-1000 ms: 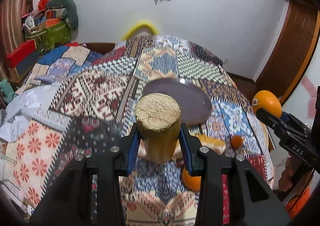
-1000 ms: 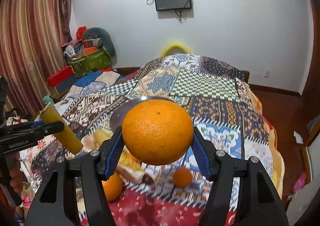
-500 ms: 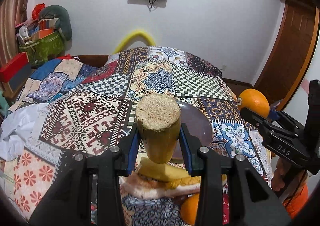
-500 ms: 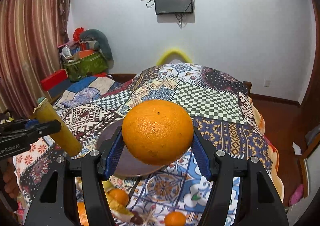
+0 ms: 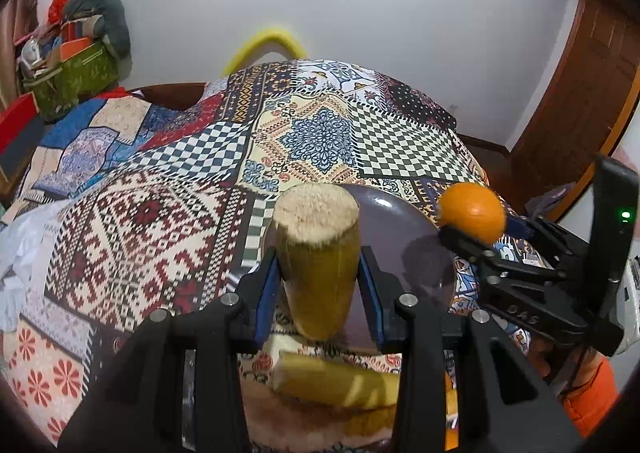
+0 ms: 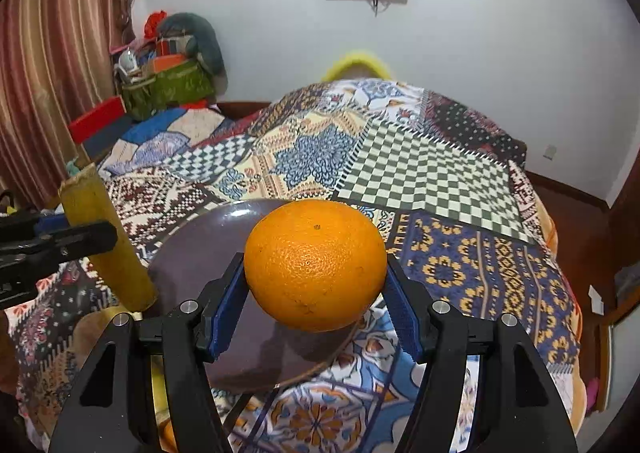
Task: Organize fruits
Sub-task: 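Carry the corn cob and large orange onto the dark plate with both tools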
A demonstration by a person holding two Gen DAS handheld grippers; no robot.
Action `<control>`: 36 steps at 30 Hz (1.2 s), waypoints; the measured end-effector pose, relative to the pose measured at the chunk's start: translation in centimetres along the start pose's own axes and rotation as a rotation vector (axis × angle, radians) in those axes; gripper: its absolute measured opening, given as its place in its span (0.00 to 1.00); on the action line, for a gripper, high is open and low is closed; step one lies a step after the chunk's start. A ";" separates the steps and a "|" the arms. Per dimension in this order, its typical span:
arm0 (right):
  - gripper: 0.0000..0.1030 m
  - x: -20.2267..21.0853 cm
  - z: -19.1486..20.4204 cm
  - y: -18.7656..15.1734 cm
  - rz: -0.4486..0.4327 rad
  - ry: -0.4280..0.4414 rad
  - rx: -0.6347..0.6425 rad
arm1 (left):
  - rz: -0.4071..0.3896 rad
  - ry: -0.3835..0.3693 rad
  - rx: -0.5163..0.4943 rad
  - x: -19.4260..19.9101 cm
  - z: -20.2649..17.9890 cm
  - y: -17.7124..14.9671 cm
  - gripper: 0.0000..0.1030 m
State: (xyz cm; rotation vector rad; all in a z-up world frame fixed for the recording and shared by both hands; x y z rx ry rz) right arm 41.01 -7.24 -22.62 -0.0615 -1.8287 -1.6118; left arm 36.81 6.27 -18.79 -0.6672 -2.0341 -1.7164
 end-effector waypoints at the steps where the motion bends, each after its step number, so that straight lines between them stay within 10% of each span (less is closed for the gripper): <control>1: 0.60 -0.4 -0.1 0.1 0.008 0.005 0.000 | 0.005 -0.004 -0.003 -0.4 -0.1 0.1 0.37; 22: 0.60 -5.6 0.0 -1.6 0.219 0.049 -0.004 | 0.133 -0.048 0.070 -8.1 0.2 0.2 0.37; 36: 0.66 -5.0 0.1 -0.8 0.189 0.024 0.016 | 0.098 -0.011 0.063 -7.4 0.5 1.0 0.37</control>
Point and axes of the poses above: each gripper's, at about its wrist camera, not at the fingertips, and x roughly against the way its jaws point, z to its left, y to its top, the point moved 8 cm from there along -x, roughly the way its jaws point, and after that the axes turned 11 degrees about -z, right-handed, at the moved point
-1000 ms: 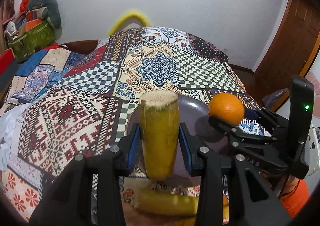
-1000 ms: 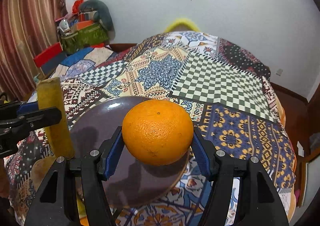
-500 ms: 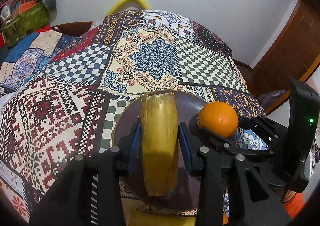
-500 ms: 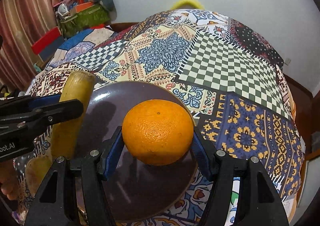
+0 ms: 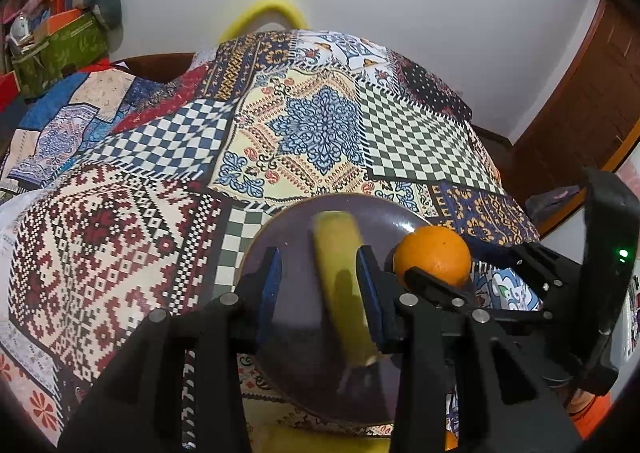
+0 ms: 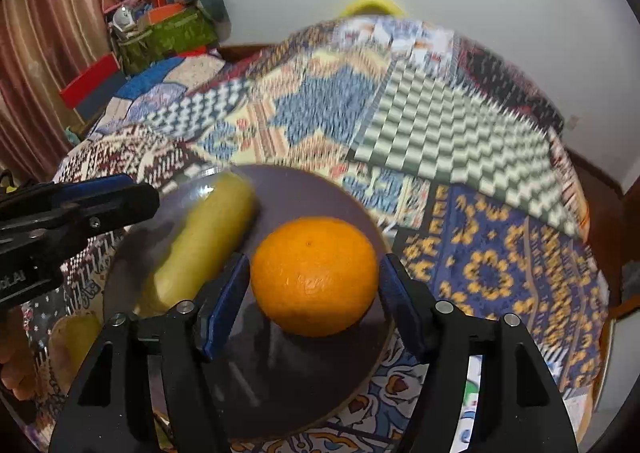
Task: Organize fruits
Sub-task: 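Carry the corn cob and large orange onto the dark plate with both tools, then open both tools to release the fruit on the plate and withdraw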
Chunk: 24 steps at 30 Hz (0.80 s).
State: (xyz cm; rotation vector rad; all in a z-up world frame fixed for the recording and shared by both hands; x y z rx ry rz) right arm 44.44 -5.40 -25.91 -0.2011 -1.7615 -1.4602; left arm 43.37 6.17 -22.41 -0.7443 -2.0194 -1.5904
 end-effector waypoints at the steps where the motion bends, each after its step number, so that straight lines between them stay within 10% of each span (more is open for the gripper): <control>1: 0.70 0.3 0.1 0.3 -0.012 -0.008 0.009 | -0.005 0.002 0.004 0.3 0.1 0.1 0.37; 24: 0.72 13.7 1.8 0.7 -0.229 -0.022 -0.038 | -0.133 0.010 -0.090 13.4 -3.0 -1.6 0.43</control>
Point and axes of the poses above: each gripper's, at about its wrist camera, not at the fingertips, and x roughly against the way its jaws point, z to its left, y to its top, the point moved 8 cm from there along -x, roughly the way its jaws point, and after that the axes turned 11 degrees about -z, right-handed, at the moved point
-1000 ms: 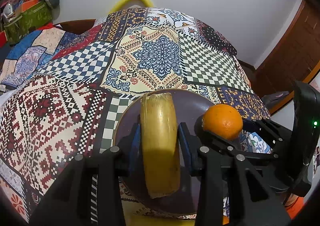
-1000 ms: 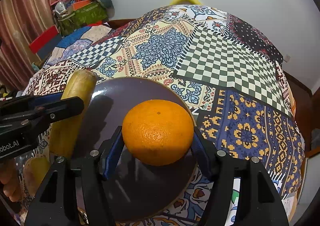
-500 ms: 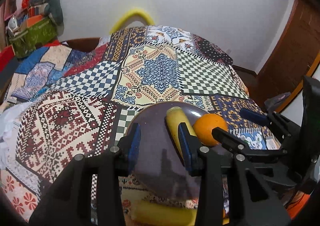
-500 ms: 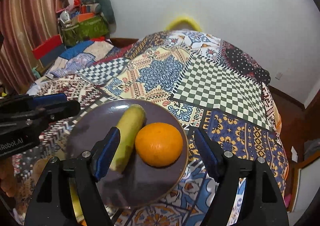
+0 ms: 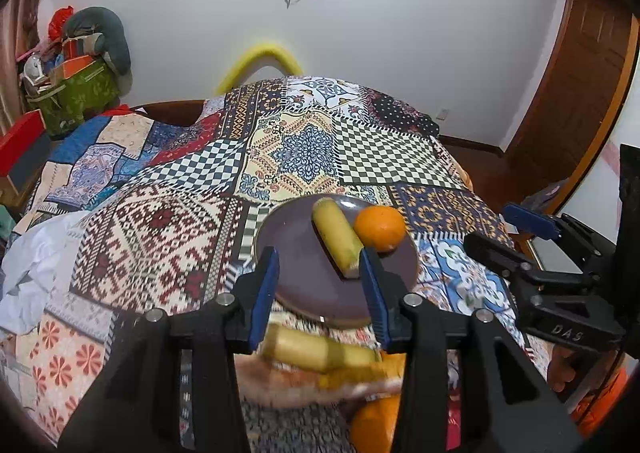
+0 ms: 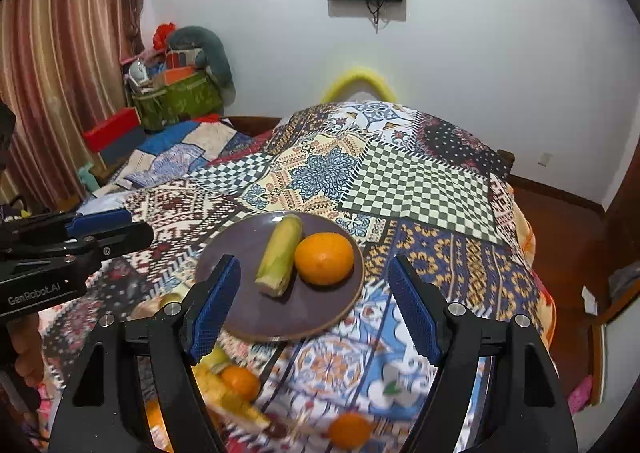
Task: Organize fruits
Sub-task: 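Open both tools to release the fruit on the plate and withdraw, then grasp the Dole-labelled orange with the left tool while the right tool moves toward the pomelo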
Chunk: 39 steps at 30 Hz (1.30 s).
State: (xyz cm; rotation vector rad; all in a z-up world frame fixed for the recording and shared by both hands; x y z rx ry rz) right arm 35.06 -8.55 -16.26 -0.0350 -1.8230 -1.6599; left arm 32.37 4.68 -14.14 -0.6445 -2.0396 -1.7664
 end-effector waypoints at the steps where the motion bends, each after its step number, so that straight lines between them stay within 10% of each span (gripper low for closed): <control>1: 0.72 0.8 0.1 -0.1 -0.006 0.005 -0.014 | -0.003 0.001 0.000 0.6 -0.1 -0.2 0.45; 16: 0.72 7.2 0.3 -3.8 -0.026 -0.004 -0.073 | 0.083 0.004 0.025 5.3 -1.6 -7.6 0.61; 39: 0.72 7.4 -0.9 -10.4 0.098 -0.024 -0.112 | 0.257 -0.060 0.001 1.7 -5.7 -15.0 0.70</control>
Point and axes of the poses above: each gripper's, at about its wrist camera, not at the fingertips, and x roughly against the way its jaws point, z to its left, y to its top, the point moved 8 cm from there along -x, roughly the way its jaws point, and after that the axes turned 11 degrees about -z, right-handed, at the moved point
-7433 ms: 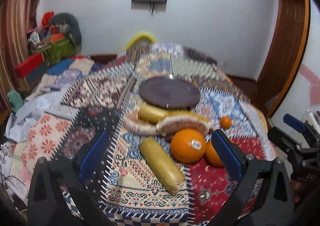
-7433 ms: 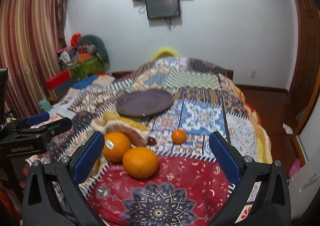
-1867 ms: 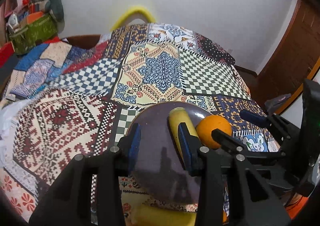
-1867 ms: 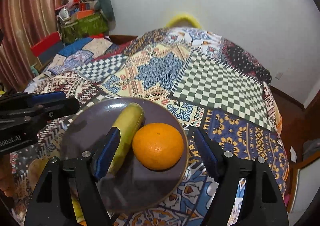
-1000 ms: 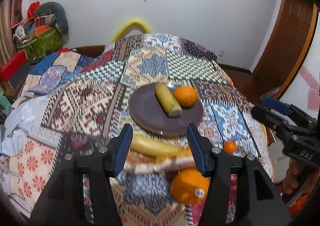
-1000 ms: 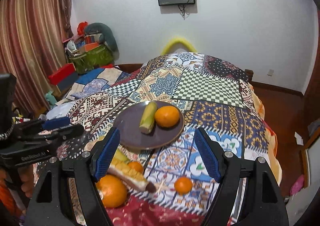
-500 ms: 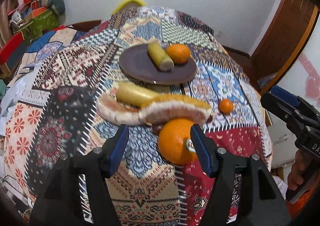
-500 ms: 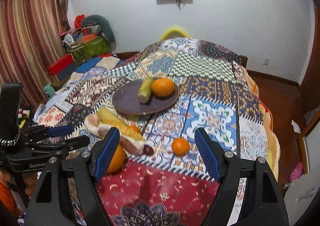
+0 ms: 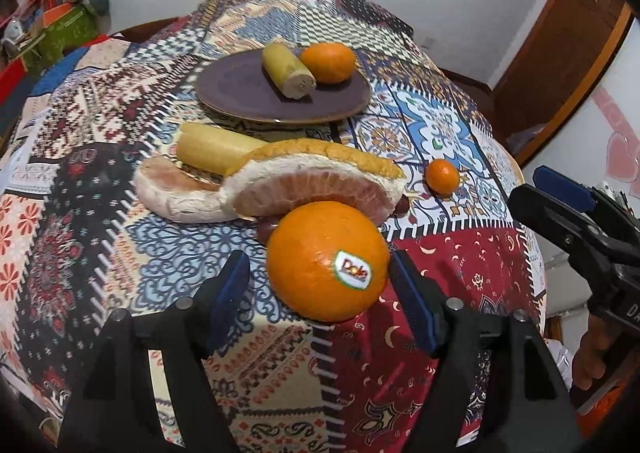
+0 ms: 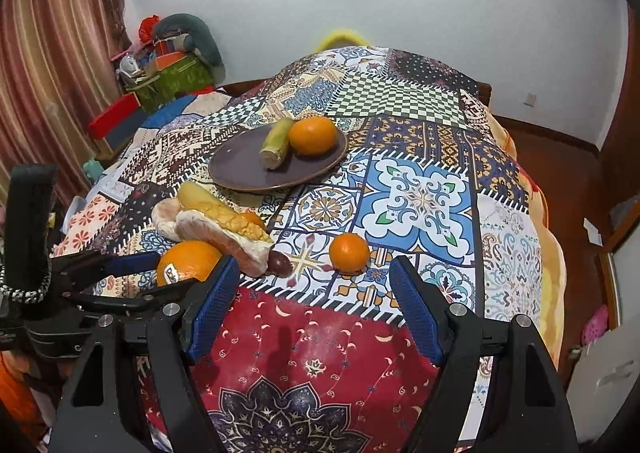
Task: Organize fruits
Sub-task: 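Grasp the Dole-labelled orange with the left tool while the right tool moves toward the pomelo, then grasp the peeled pomelo half with the right tool while the left tool holds the Dole orange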
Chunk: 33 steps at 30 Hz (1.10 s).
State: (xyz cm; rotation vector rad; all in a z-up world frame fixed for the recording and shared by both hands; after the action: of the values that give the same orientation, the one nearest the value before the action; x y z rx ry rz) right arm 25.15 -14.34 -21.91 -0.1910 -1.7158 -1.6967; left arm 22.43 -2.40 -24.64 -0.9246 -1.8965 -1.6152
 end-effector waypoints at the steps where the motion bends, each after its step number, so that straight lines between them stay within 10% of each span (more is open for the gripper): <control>1: 0.72 -0.1 0.0 0.0 0.003 0.001 0.000 | 0.009 -0.005 -0.001 -0.3 -0.1 -0.1 0.70; 33: 0.67 -7.8 6.5 -1.2 0.134 0.151 0.071 | -0.062 0.086 0.092 2.6 9.7 -0.8 0.67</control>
State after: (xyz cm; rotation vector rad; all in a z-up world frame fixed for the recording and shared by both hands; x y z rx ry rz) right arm 27.88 -5.65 -26.61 -0.1382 -1.6126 -1.5120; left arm 20.76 7.55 -25.09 -0.7532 -1.9397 -1.5623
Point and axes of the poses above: each gripper's, at about its wrist camera, not at the fingertips, and x roughly against the way its jaws point, z to its left, y to its top, the point moved 8 cm from there along -x, roughly the way its jaws point, and after that the axes turned 11 degrees about -z, right-handed, at the moved point
